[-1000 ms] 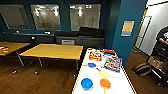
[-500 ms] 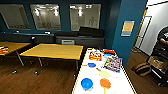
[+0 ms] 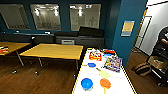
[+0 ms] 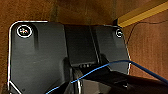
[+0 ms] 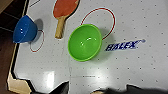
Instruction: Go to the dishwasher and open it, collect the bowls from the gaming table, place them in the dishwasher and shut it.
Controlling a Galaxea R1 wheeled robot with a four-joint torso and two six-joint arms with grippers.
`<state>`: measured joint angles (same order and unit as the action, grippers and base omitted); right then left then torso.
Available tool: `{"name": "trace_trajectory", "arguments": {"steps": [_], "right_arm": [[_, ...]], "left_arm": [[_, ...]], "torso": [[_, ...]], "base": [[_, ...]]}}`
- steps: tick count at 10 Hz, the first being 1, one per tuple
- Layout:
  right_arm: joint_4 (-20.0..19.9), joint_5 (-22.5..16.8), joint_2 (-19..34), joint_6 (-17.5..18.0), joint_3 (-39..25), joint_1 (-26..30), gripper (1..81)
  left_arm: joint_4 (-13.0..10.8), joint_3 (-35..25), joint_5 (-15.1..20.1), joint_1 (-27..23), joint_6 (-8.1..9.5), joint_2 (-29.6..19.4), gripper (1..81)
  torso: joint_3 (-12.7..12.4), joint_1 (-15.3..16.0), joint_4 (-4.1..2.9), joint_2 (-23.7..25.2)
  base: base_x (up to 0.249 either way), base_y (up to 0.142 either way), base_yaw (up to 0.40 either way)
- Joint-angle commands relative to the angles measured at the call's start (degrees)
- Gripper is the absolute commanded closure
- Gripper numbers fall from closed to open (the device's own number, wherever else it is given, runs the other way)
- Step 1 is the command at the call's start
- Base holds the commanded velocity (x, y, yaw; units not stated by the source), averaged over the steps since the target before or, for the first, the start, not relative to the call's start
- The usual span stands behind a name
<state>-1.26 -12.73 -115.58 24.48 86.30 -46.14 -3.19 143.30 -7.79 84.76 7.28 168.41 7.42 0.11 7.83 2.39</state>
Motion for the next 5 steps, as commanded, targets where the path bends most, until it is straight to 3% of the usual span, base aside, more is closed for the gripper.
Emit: {"name": "trace_trajectory", "arguments": {"steps": [1,5], "right_arm": [[-2.3,-0.2,0.4,0.5,1.6,7.2,1.0],[-13.3,-1.2,-3.7,4.8,9.0,9.1,1.0]], "left_arm": [[-0.1,-0.5,2.5,-2.4,-0.25,-0.1,1.0],[-0.2,-0.5,2.6,-2.4,-0.25,0.2,1.0]], "torso": [[0.0,0.0,0.0,0.0],[0.0,0.0,0.0,0.0]], "base": [[0.0,0.0,0.0],[0.0,0.0,0.0]]}}
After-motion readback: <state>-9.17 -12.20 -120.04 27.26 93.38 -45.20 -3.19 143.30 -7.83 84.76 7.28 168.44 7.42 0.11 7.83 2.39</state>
